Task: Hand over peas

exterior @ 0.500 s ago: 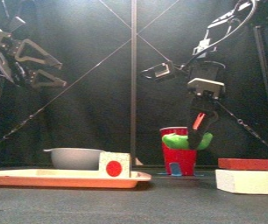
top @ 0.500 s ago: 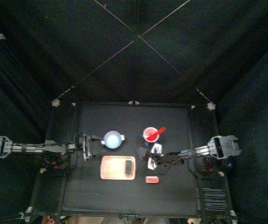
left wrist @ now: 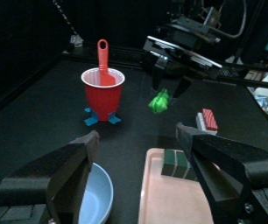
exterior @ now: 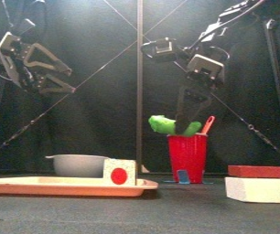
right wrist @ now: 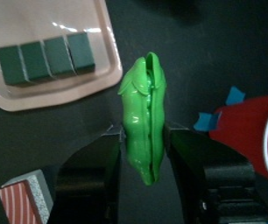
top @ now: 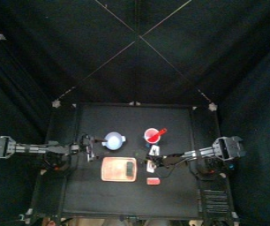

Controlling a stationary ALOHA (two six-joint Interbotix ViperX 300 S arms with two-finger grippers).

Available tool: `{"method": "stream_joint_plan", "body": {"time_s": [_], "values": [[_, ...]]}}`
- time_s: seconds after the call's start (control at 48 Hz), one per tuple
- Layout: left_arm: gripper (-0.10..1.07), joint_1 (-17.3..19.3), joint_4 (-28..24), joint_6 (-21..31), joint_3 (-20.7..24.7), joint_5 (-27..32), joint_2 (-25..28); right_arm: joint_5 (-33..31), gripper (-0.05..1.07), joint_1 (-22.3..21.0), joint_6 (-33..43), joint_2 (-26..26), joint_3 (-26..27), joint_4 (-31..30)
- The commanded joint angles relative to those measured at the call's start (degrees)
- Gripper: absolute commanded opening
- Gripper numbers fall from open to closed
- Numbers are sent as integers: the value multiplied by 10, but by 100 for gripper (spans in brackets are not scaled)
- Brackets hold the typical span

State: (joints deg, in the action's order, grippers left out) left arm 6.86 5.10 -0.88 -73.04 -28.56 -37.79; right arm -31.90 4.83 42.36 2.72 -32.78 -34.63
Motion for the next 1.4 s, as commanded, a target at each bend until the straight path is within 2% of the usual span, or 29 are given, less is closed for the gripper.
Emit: {"method": "stream_joint_plan", "body": {"time_s": [0.0,0.312,0.438,0.729,0.979,1.125,1.375], "values": [[103,-9,-9,-1,38,-8,33,33,67,-11,1,21,15,-14],[103,-50,-65,-1,122,-13,154,95,67,-31,1,21,22,-35],[103,-54,-83,2,159,-15,198,112,67,-31,0,21,27,-39],[103,-54,-54,7,198,-16,249,119,67,-29,0,22,34,-63],[103,-49,25,16,220,-16,271,119,67,-31,1,22,44,-84],[103,-50,21,17,236,-14,293,119,67,-31,1,23,47,-89],[103,-49,30,25,240,-9,298,119,67,-32,1,27,47,-89]]}}
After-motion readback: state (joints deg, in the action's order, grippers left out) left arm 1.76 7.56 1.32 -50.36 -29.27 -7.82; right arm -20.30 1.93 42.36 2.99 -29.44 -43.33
